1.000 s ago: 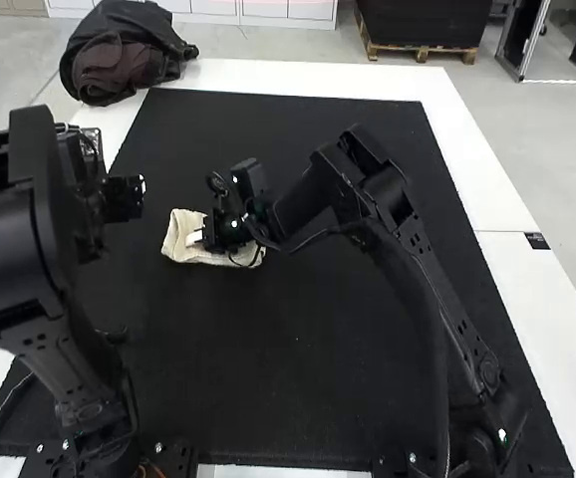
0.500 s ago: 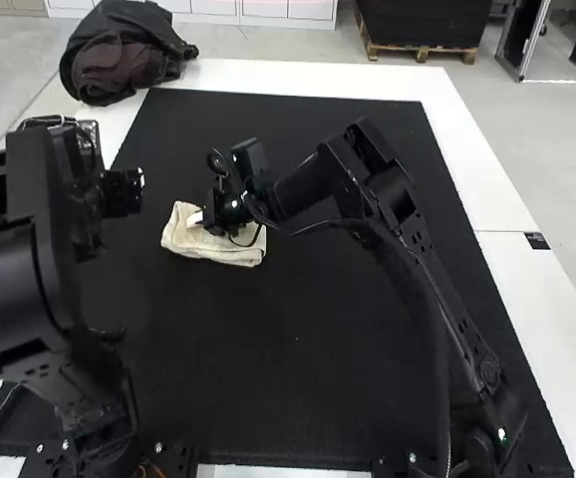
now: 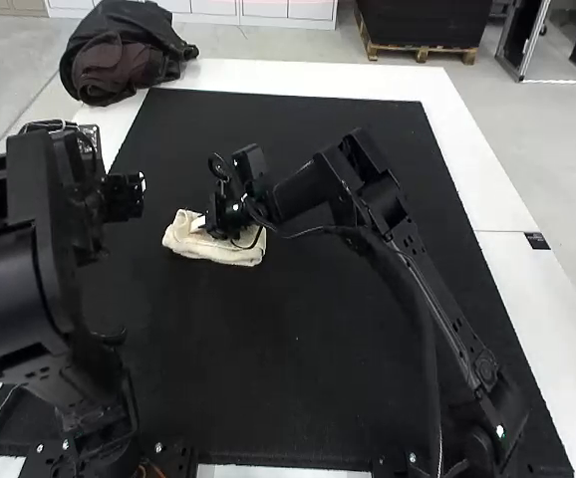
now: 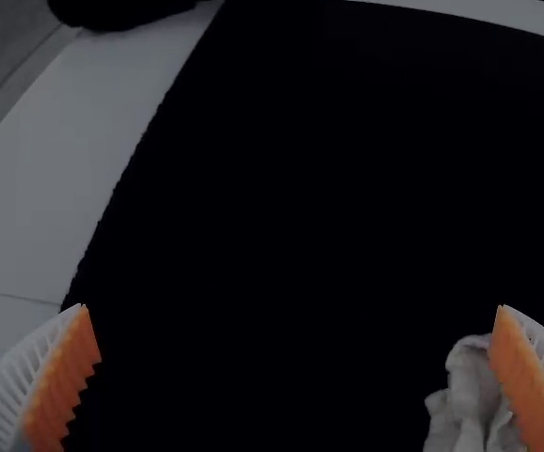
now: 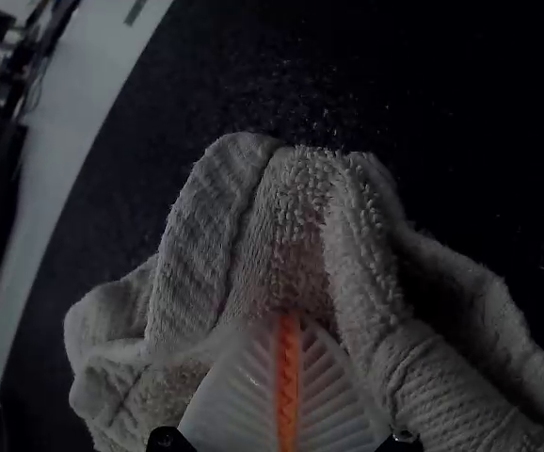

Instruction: Fold the towel.

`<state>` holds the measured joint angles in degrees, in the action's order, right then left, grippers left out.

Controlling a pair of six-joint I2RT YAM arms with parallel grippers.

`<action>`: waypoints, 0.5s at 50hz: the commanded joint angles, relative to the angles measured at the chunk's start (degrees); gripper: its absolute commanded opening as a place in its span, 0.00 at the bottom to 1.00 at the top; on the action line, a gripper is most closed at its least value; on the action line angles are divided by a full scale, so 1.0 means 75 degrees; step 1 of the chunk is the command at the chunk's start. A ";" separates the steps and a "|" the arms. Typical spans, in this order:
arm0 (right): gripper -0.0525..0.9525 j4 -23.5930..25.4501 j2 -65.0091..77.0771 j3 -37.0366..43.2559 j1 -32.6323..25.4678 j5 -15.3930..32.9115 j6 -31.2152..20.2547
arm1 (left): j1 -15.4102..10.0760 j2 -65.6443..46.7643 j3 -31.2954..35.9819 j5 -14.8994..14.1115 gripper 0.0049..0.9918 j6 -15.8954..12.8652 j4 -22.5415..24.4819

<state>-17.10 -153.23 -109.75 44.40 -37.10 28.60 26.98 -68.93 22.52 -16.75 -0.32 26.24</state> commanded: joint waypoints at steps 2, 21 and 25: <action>0.03 0.0112 -0.0218 -0.0073 -0.0073 0.0013 -0.0251 | 0.0059 0.0272 -0.0062 -0.0098 0.98 0.0066 -0.0018; 0.97 0.1694 0.0520 -0.0800 -0.0143 0.0072 -0.0356 | 0.0070 0.0424 -0.0003 -0.0098 0.98 0.0136 -0.0147; 0.97 0.1917 0.0872 -0.0823 -0.0213 0.0072 -0.0368 | 0.0070 0.0553 0.0020 -0.0098 0.98 0.0136 -0.0252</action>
<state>-4.23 -150.50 -115.15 44.84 -39.51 26.96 27.00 -67.07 22.52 -16.75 0.08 24.45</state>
